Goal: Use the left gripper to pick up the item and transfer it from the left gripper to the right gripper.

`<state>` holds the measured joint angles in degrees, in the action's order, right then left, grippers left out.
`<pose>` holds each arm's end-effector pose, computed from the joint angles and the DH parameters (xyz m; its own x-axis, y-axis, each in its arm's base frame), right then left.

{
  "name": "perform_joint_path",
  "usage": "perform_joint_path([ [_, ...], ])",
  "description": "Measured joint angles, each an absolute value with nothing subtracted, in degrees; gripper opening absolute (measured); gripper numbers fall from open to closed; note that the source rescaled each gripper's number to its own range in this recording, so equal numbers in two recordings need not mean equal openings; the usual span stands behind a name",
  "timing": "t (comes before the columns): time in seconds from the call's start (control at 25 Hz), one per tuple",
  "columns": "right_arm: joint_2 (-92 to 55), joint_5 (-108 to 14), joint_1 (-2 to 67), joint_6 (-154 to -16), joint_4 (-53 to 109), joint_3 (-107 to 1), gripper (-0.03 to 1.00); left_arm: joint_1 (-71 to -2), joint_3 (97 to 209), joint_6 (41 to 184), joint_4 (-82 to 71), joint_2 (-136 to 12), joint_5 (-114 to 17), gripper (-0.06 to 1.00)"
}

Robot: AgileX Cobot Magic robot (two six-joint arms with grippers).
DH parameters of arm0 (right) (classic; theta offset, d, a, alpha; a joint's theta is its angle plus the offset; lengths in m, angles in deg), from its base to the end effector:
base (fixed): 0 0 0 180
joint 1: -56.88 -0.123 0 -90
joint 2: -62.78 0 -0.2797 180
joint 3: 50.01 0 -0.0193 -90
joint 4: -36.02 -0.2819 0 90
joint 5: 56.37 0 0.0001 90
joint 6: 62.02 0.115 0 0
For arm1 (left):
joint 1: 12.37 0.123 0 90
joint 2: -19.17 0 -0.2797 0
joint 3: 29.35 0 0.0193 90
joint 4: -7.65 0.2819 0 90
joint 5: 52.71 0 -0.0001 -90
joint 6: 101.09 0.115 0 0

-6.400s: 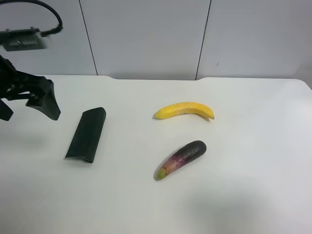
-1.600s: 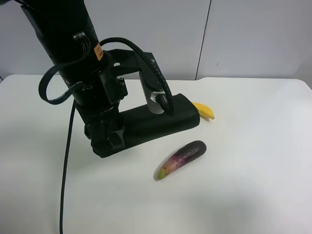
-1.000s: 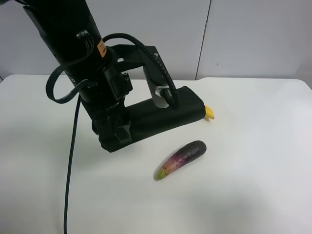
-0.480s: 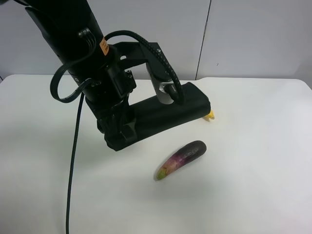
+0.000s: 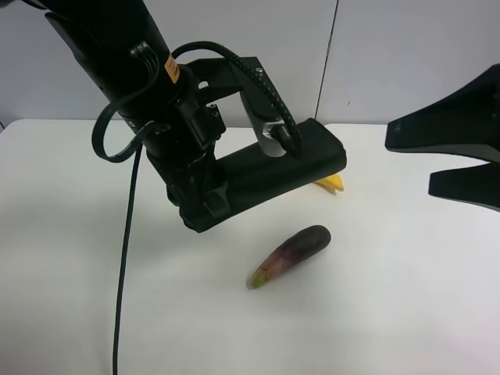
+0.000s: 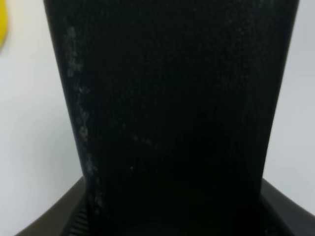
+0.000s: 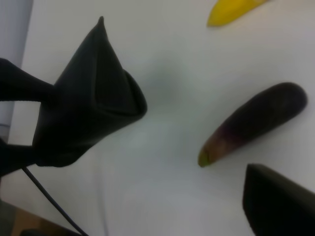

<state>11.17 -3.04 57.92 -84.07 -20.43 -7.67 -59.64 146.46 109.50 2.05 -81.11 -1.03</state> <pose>0.1752 0.0738 0.2864 -0.7795 0.2680 -0.5661 -0.2430 0.7036 0.6677 0.2474 -0.2809 0.2417 -0.2085 0.8953 -0.3937 0.9533 0.2760 0.1230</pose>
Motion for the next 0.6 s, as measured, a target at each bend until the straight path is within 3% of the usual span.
perform_joint_path([
  [0.6,-8.2,-3.4,57.9,-102.4,-42.5,-7.7,1.0,-59.6,146.5,112.0,-1.9,-81.1,-4.8,0.04],
])
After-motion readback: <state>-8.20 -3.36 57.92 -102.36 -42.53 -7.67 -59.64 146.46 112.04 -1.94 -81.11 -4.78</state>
